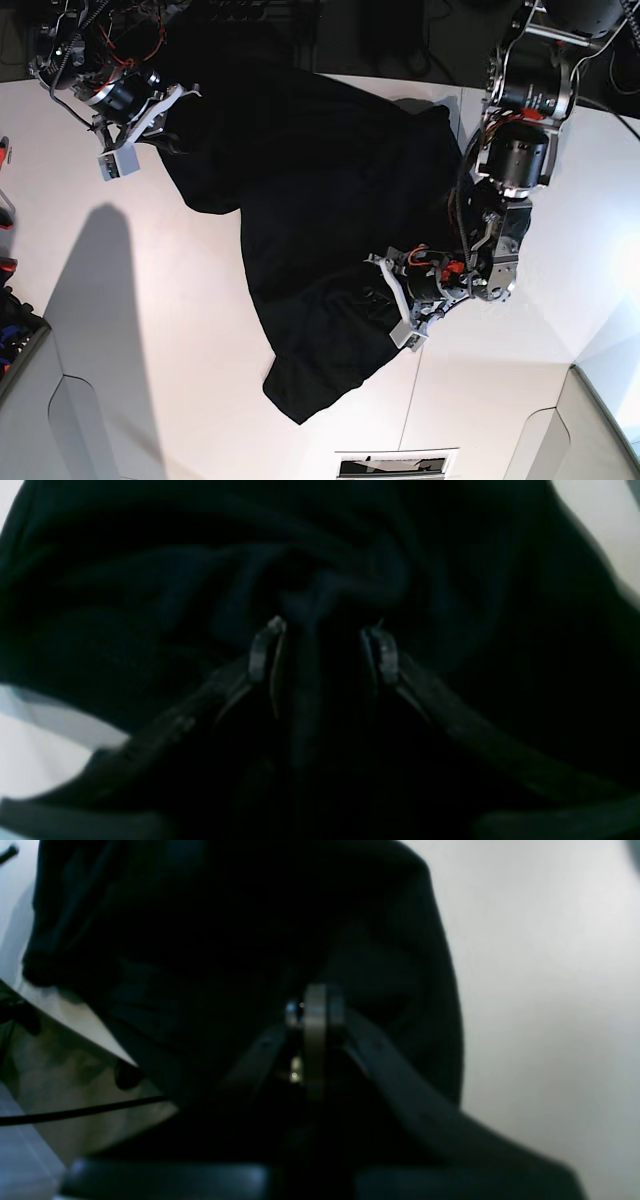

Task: Layout the t-shirt on the table in an organized manner, then fold the t-shirt properly
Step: 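Drag the shirt edge with the left gripper toward the right gripper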

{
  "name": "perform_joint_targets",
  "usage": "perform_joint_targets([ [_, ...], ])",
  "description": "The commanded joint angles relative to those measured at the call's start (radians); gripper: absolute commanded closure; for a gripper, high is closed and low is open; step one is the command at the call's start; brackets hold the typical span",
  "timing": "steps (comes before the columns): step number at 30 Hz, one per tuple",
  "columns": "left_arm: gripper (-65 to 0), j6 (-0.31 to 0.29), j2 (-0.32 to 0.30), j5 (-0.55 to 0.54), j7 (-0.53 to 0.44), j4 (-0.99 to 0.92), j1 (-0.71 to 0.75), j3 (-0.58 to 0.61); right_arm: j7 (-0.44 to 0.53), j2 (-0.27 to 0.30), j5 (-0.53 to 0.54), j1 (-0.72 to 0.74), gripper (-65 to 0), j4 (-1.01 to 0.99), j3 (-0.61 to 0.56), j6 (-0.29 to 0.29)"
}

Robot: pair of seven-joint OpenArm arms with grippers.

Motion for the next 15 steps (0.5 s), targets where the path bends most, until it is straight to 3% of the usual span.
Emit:
perform_joint_targets([
  [1,-25.5,0.015,0.035,0.056,0.047,-0.05,-0.024,0.008,0.018,0.005,0.017,0.004,0.0,0.019,0.004,0.002],
  [8,-25.4,0.024,0.198,0.118,-0.001,-0.227,-0.181,0.058,0.018,0.005,0.019,0.005,0.0,0.019,0.004,-0.002],
  [11,-25.3,0.042,0.194,0.134,0.025,-0.223,-0.221,0.084,0.019,0.005,0.016,0.005,0.0,0.019,0.004,-0.002],
  [15,-25.3,0.045,0.144,0.04,0.069,-0.209,-0.257,0.084,0.023,0.005,0.016,0.005,0.0,0.019,0.004,-0.002],
])
